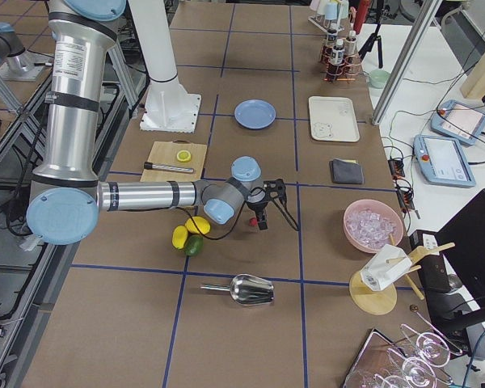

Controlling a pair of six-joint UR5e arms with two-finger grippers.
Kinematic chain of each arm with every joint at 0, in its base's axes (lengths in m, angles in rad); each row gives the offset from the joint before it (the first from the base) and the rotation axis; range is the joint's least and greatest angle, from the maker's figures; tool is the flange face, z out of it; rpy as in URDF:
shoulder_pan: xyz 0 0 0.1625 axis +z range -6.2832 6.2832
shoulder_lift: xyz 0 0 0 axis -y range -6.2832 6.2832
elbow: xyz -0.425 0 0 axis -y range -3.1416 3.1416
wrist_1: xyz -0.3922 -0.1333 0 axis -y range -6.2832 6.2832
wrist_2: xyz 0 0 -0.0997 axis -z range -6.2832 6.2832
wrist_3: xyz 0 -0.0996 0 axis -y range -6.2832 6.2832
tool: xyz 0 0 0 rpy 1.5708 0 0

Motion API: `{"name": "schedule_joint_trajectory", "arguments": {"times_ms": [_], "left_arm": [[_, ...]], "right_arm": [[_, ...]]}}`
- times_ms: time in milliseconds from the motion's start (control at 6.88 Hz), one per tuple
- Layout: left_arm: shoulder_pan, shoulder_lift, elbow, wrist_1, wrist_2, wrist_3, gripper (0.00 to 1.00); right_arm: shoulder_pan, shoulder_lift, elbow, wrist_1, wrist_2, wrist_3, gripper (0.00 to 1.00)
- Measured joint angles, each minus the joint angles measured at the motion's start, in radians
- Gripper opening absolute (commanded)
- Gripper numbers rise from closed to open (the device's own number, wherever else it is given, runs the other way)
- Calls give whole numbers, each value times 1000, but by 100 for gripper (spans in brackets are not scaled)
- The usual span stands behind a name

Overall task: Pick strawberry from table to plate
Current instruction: 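Lower the right gripper onto the red strawberry and close it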

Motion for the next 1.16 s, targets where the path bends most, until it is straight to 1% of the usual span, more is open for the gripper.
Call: {"name": "schedule_joint_trajectory", "arguments": {"times_ms": [145, 291, 436, 581, 726, 872, 1162], "left_arm": [[0, 1, 1, 0, 0, 0, 100], [0, 1, 2, -1, -1, 0, 100], [0, 1, 3, -2, -1, 0, 100], [0, 1, 3, -2, -1, 0, 100], [0, 1, 4, -2, -1, 0, 100], [0, 0, 4, -2, -1, 0, 100], [0, 0, 3, -2, -1, 0, 100]], "right_arm": [[-16, -4, -4, 3, -8, 1, 100], [-29, -8, -5, 4, -12, -1, 94], [-43, -11, -6, 4, -23, -3, 73], [-57, -14, -6, 4, -40, -5, 48], [-64, -18, -7, 3, -49, -7, 5], [-67, -22, -7, 3, -52, -8, 0], [-74, -23, -4, 1, -53, -11, 0]]}}
